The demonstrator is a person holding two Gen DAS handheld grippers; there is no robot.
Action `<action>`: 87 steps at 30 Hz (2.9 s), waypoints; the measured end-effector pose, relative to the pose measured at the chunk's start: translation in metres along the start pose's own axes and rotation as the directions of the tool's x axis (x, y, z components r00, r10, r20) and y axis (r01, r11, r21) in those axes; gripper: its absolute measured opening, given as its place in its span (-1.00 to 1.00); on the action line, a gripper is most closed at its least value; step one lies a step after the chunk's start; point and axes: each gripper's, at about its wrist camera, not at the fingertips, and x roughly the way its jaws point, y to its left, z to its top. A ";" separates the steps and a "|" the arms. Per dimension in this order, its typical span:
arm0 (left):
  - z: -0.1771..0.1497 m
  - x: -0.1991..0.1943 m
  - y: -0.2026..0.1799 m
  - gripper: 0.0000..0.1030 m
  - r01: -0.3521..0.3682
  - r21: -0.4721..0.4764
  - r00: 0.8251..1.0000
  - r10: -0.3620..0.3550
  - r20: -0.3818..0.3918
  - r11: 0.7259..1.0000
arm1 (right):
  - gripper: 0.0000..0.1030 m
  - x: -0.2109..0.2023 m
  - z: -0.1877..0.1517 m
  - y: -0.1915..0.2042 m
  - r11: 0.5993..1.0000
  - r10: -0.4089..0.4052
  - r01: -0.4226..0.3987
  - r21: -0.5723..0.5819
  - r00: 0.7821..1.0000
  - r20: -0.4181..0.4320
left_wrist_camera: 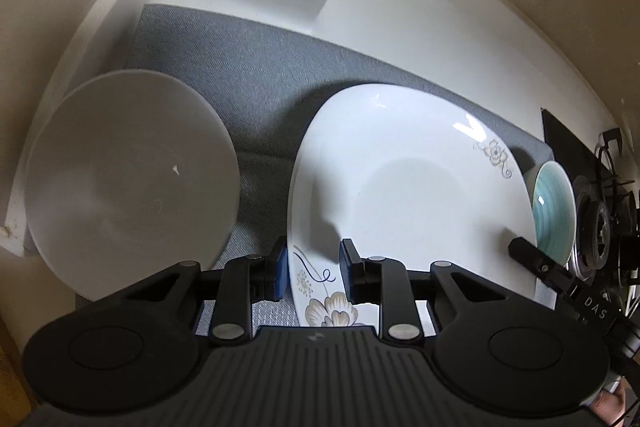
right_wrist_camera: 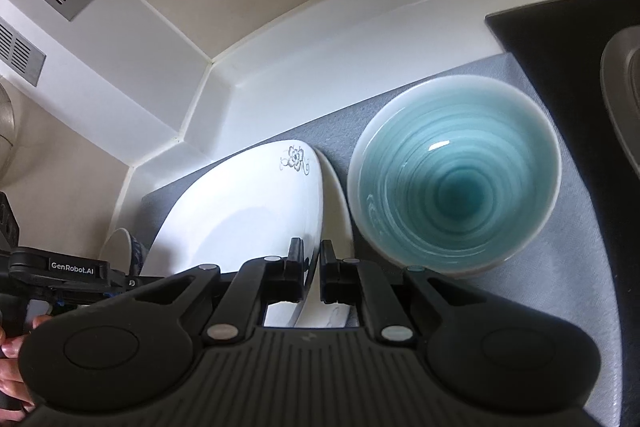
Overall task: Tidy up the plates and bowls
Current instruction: 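Lift the white square plate and lower it onto the other white plate, then open both grippers and move them to the brown-orange plate rim, then grasp the brown-orange plate rim with both grippers and lift it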
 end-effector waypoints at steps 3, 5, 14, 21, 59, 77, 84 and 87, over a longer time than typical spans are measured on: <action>-0.002 0.007 0.000 -0.47 -0.004 0.002 1.000 0.004 -0.022 1.000 | -0.83 0.002 -0.002 0.004 0.998 -0.045 0.045 -0.051 0.999 -0.002; -0.004 0.013 0.000 -0.48 -0.007 -0.002 0.999 0.006 -0.035 1.000 | -0.83 0.002 -0.004 0.007 0.995 -0.066 0.066 -0.077 0.998 0.008; -0.006 0.016 -0.003 -0.48 -0.020 0.005 1.000 0.020 -0.016 1.000 | -0.73 0.003 -0.015 0.034 0.942 -0.189 0.204 -0.267 0.979 0.080; -0.012 0.011 -0.009 -0.45 -0.035 0.036 0.999 0.035 0.002 0.999 | -0.62 0.014 -0.032 0.048 0.869 -0.285 0.307 -0.387 0.952 0.115; -0.063 -0.032 0.030 -0.71 0.121 -0.006 0.990 -0.120 0.079 0.993 | -0.74 -0.030 -0.058 0.039 0.973 -0.159 0.155 -0.170 0.987 -0.007; -0.065 -0.026 0.026 -0.62 0.116 -0.046 0.993 -0.114 0.044 0.992 | -0.30 -0.030 -0.063 0.034 0.985 -0.146 0.144 -0.095 0.989 -0.016; -0.077 -0.058 0.032 -0.56 0.112 0.004 0.989 -0.112 0.094 0.994 | -0.14 -0.035 -0.103 0.032 0.997 -0.066 0.058 -0.054 0.984 -0.167; -0.091 -0.061 0.030 -0.51 0.098 0.038 0.992 -0.101 0.079 0.994 | -0.43 -0.019 -0.125 0.049 0.990 -0.064 0.030 -0.140 0.968 -0.244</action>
